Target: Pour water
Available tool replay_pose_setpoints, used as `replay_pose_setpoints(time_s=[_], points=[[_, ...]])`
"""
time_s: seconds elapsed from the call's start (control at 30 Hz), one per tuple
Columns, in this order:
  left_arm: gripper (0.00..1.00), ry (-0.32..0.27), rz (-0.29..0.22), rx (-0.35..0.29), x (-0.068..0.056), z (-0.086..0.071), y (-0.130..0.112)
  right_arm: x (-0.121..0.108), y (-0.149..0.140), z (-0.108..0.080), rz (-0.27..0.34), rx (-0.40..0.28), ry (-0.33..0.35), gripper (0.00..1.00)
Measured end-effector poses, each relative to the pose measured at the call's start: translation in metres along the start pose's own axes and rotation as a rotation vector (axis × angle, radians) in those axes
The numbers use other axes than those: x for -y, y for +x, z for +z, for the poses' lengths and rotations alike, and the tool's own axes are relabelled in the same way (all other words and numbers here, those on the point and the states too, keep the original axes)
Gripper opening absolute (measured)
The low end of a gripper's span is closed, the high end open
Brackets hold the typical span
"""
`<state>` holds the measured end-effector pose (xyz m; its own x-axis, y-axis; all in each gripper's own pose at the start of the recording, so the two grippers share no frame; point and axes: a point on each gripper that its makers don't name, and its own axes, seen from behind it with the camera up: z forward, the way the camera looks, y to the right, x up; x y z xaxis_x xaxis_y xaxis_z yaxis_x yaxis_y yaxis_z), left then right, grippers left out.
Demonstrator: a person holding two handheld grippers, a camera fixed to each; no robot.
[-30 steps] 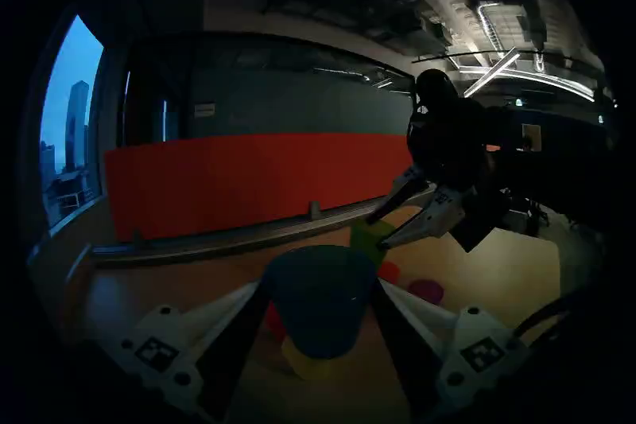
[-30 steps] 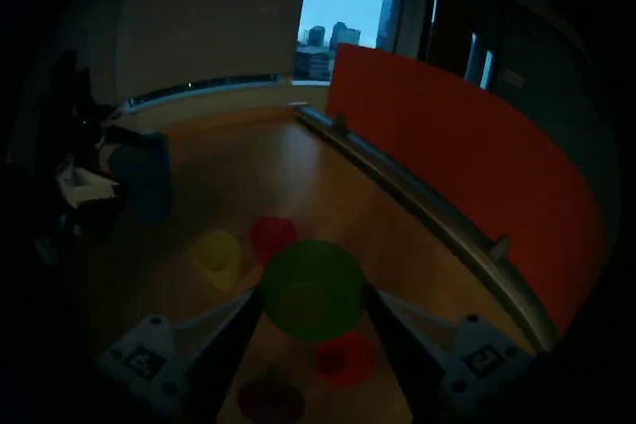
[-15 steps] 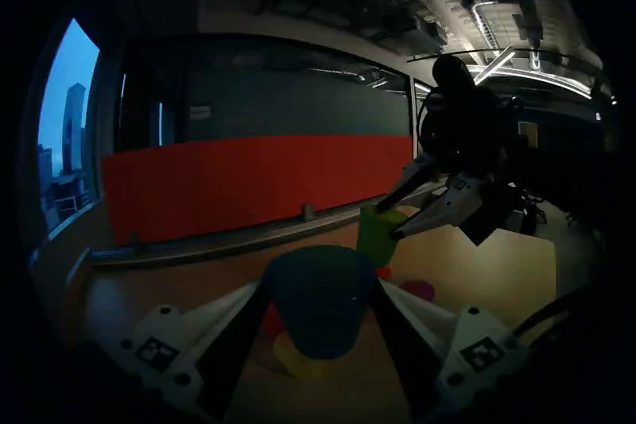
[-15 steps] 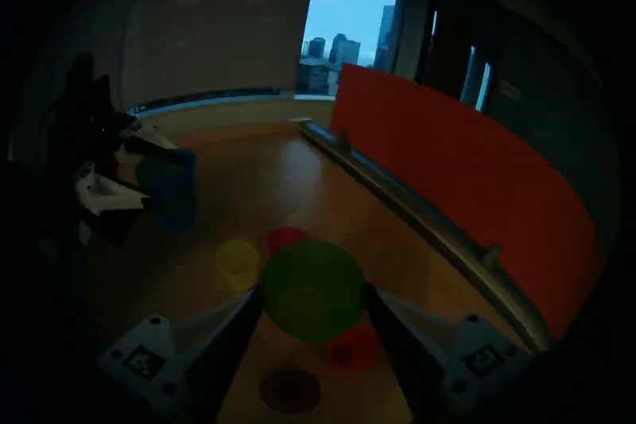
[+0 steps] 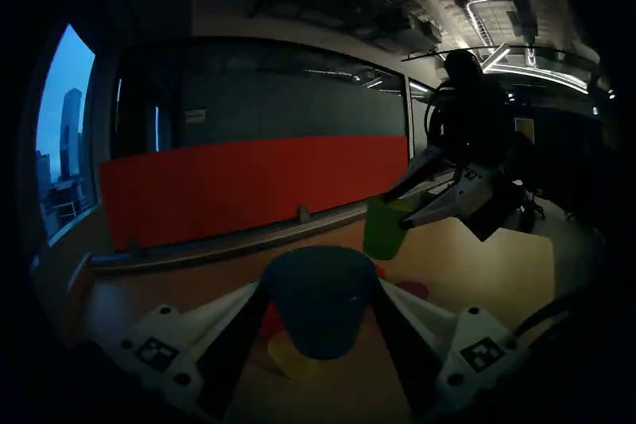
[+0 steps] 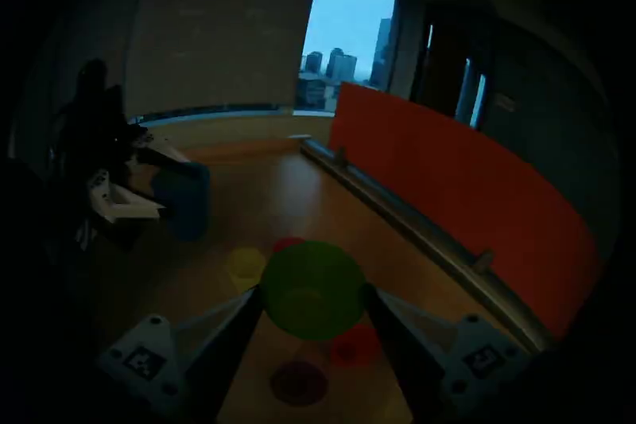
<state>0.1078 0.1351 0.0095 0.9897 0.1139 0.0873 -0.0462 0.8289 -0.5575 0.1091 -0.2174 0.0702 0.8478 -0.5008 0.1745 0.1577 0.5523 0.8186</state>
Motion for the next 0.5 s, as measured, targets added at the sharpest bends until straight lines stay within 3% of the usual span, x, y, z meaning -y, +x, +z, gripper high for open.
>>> replay_pose_setpoints(time_s=[0.5], points=[[0.86, -0.009, -0.001, -0.004, -0.004, 0.004, 0.001, 0.01, 0.018, -0.012, 0.027, -0.112, 0.001, 0.99]])
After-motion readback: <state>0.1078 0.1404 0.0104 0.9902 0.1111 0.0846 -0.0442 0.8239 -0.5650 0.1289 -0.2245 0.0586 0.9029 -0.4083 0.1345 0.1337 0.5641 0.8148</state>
